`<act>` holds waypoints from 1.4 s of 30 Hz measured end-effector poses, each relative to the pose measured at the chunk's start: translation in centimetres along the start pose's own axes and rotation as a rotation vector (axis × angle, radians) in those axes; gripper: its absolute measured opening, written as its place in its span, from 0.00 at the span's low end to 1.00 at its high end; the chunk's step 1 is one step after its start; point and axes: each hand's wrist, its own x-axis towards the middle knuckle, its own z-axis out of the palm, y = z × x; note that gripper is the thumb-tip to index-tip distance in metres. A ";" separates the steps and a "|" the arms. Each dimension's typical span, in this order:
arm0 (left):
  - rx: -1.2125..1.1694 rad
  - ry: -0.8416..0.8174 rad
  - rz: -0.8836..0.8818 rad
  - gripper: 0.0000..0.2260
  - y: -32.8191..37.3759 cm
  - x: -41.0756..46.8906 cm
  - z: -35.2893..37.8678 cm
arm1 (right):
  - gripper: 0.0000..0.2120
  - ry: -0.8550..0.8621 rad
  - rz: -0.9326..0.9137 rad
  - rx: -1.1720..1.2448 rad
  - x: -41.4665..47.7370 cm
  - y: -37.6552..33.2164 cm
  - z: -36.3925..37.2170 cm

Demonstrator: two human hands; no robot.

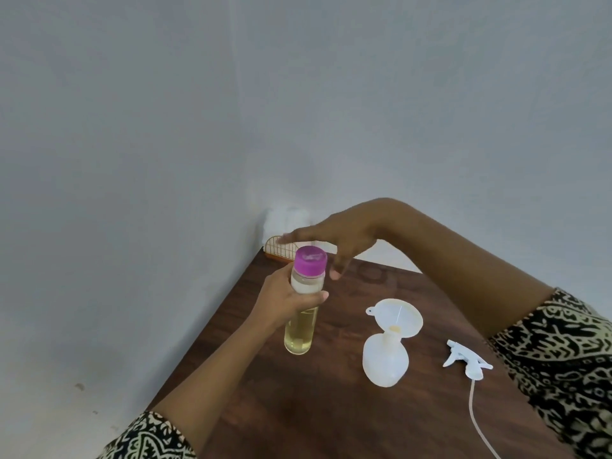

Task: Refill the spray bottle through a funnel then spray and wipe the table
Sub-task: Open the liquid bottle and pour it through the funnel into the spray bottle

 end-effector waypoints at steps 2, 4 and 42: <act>-0.030 0.002 -0.014 0.15 0.0 -0.3 0.2 | 0.47 0.039 0.068 0.090 -0.3 0.0 0.5; -0.040 -0.005 -0.014 0.14 0.0 -0.6 0.3 | 0.33 0.196 0.227 0.173 -0.5 -0.8 1.3; -0.015 -0.065 0.007 0.13 -0.8 -2.4 1.2 | 0.31 0.118 0.219 0.053 -1.7 -3.9 2.6</act>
